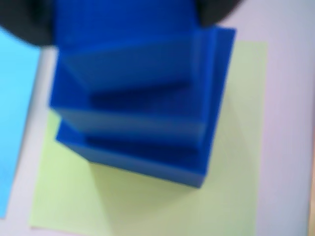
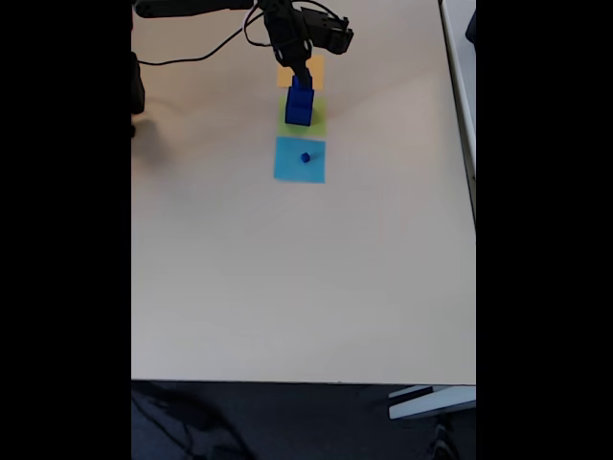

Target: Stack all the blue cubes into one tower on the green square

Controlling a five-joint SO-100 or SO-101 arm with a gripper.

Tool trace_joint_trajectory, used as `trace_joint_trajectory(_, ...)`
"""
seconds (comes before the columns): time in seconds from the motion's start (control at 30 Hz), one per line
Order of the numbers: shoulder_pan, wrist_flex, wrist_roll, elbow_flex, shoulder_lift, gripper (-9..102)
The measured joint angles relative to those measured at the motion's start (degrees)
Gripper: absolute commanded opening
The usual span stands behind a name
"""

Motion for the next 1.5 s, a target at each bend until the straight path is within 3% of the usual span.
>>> trace_joint_trajectory(0.43,0.00,-2.11,-1.23,1.49,0.00,23)
trace_joint_trajectory(1.07,-1.93,-10.90,-4.57,1.58,10.11,25)
trace_joint_trajectory(1.5,9.40,-12.22,-13.18,1.67,11.43,23)
